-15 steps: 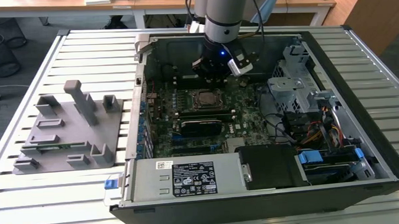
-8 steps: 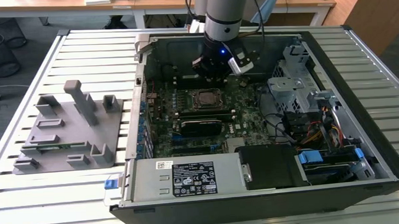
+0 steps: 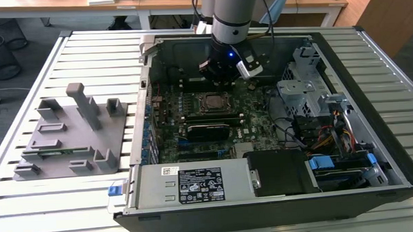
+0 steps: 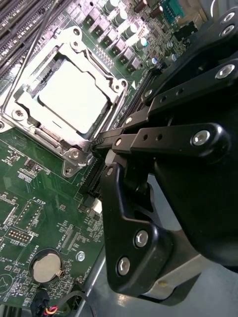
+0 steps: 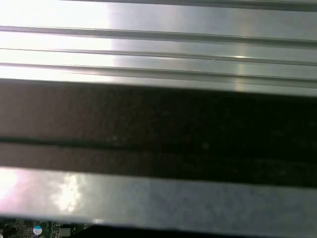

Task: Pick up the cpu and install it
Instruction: 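Install the first cpu locking lever, then install the second cpu locking lever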

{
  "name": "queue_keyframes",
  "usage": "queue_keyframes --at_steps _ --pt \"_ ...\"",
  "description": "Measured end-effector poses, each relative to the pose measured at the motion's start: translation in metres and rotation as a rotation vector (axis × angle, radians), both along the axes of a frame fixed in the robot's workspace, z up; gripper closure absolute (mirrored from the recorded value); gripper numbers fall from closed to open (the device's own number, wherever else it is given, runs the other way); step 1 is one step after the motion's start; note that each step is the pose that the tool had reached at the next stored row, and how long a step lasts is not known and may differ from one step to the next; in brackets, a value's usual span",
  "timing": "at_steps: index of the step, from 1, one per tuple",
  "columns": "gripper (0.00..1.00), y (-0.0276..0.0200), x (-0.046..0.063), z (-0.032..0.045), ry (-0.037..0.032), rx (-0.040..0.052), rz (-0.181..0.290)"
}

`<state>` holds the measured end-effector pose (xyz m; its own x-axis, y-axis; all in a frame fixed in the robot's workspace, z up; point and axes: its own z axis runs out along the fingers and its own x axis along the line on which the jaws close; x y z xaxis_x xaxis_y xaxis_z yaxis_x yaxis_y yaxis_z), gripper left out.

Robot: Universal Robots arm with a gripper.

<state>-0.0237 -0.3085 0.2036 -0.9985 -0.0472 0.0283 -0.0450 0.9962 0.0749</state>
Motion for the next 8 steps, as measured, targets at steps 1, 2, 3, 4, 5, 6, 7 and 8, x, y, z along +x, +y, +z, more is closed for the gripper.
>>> queue_keyframes --at_steps 1,2,3,4,5,6,7,8 --pt "0.88 -0.0001 0.0 0.0 0.0 -0.0001 0.0" --pt "0.88 -0.0003 0.0 0.0 0.0001 -0.0001 0.0" --pt "0.88 -0.0004 0.0 0.0 0.0 0.0 0.0" --pt "0.88 -0.0005 0.0 0.0 0.0 -0.0001 0.0" --pt "0.88 -0.0007 0.0 0.0 0.0 0.0 0.0" --pt "0.88 -0.0009 0.0 0.0 0.0 0.0 0.0" --pt "0.88 -0.0012 0.0 0.0 0.0 -0.0001 0.0" --pt "0.88 -0.0016 0.0 0.0 0.0 -0.0001 0.0"
